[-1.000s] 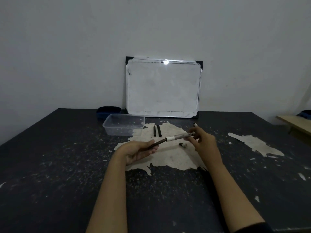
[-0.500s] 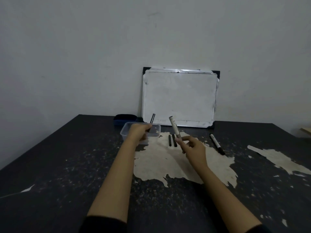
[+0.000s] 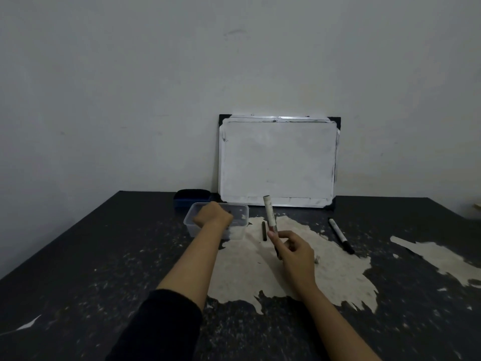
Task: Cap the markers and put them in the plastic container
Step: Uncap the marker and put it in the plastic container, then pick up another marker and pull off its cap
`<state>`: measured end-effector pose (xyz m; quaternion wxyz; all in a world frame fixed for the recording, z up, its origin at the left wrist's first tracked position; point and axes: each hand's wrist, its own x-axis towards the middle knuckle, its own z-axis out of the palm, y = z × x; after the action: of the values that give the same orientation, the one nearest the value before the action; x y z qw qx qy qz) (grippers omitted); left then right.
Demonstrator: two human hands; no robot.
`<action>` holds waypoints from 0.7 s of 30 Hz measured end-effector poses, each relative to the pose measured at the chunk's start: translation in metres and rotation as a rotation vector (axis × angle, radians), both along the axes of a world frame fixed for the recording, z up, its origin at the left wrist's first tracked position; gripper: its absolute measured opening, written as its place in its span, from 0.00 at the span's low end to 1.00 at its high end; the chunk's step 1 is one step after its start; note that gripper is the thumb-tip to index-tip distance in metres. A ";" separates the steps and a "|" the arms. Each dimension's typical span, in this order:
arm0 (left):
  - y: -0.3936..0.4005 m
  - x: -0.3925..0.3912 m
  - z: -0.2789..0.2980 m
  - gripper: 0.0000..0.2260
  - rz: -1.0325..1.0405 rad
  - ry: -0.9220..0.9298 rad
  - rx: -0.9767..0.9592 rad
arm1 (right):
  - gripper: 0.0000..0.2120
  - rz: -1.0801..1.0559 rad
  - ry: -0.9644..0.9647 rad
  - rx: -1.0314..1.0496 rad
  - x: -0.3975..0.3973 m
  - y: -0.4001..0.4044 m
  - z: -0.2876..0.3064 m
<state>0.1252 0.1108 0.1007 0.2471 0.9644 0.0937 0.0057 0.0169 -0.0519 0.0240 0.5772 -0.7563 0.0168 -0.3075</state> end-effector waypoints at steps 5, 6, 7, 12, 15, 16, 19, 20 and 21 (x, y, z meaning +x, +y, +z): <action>-0.002 0.001 -0.005 0.13 0.011 -0.007 0.053 | 0.05 -0.018 -0.001 -0.005 0.004 -0.003 -0.001; -0.001 0.001 -0.005 0.12 0.009 -0.047 0.041 | 0.05 -0.020 0.001 -0.006 0.004 -0.004 -0.001; 0.000 0.002 -0.006 0.11 -0.007 -0.103 0.010 | 0.06 -0.023 0.003 -0.006 0.004 -0.005 0.000; -0.019 -0.010 -0.005 0.17 -0.346 -0.273 -0.662 | 0.10 -0.058 0.034 -0.027 0.009 -0.009 -0.002; -0.039 -0.026 -0.006 0.21 -0.416 -0.219 -0.877 | 0.11 -0.060 0.050 -0.024 0.009 -0.010 -0.005; -0.044 -0.030 -0.009 0.21 -0.442 -0.202 -0.878 | 0.10 -0.056 0.053 -0.025 0.008 -0.010 -0.006; -0.054 -0.035 -0.020 0.19 -0.472 -0.249 -0.833 | 0.09 -0.030 0.054 -0.035 0.005 -0.010 -0.005; -0.056 -0.036 -0.023 0.18 -0.455 -0.277 -0.835 | 0.10 -0.015 0.055 -0.042 0.004 -0.009 -0.004; -0.056 -0.037 -0.024 0.17 -0.432 -0.298 -0.841 | 0.10 0.003 0.060 -0.048 0.002 -0.009 -0.003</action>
<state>0.0886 0.0548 0.0769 0.6212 0.7672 -0.1505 0.0537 0.0192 -0.0606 0.0208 0.5584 -0.7789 0.0254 -0.2842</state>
